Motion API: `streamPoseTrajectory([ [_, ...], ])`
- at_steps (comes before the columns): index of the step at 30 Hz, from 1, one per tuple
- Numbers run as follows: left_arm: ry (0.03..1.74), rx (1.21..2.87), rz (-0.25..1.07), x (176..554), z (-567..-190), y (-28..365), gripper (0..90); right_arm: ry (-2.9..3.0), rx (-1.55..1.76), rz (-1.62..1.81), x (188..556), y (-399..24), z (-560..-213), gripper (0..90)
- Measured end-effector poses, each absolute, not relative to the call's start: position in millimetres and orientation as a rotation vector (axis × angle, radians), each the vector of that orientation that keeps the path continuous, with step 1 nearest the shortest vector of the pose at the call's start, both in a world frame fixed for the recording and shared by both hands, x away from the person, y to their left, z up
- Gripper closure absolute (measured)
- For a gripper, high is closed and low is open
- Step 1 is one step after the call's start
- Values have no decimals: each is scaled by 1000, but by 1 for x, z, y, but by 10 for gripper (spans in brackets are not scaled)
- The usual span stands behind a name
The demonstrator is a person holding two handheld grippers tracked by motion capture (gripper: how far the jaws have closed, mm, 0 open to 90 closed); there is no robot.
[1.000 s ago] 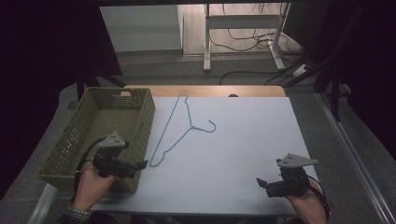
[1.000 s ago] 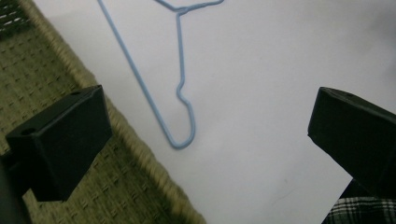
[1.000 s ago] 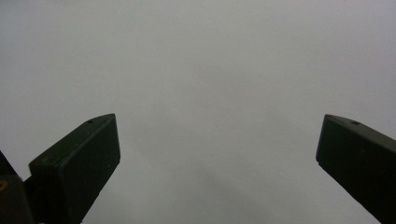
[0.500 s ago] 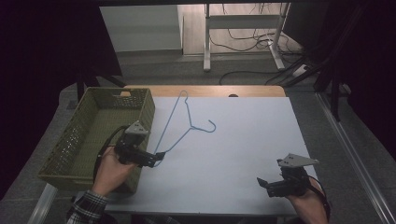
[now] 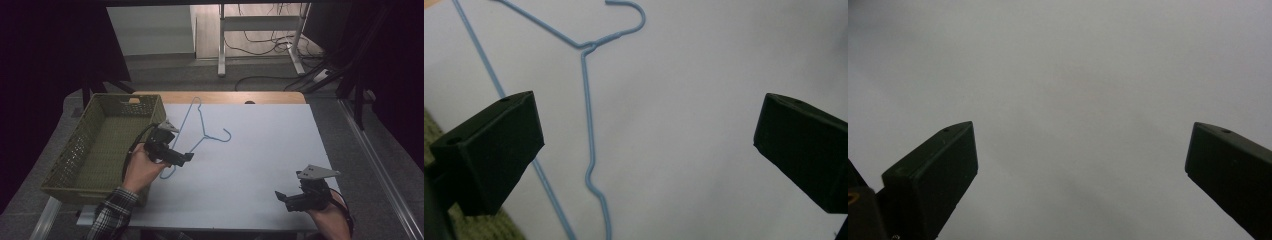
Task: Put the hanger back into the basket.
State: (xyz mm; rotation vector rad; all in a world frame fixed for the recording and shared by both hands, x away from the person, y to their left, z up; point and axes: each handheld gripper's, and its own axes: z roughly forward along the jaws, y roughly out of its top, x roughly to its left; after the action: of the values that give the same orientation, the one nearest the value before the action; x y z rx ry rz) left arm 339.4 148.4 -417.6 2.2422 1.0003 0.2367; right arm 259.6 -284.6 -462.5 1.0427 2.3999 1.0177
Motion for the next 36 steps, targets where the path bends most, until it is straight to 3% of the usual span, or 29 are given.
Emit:
streamPoseTrajectory([
  [17,1046,2303,258,392,-444,115,35,2416,1030,995,260,-284,-464,9],
  [36,1087,2342,231,438,-477,117,133,2435,1014,955,262,-283,-467,17],
])
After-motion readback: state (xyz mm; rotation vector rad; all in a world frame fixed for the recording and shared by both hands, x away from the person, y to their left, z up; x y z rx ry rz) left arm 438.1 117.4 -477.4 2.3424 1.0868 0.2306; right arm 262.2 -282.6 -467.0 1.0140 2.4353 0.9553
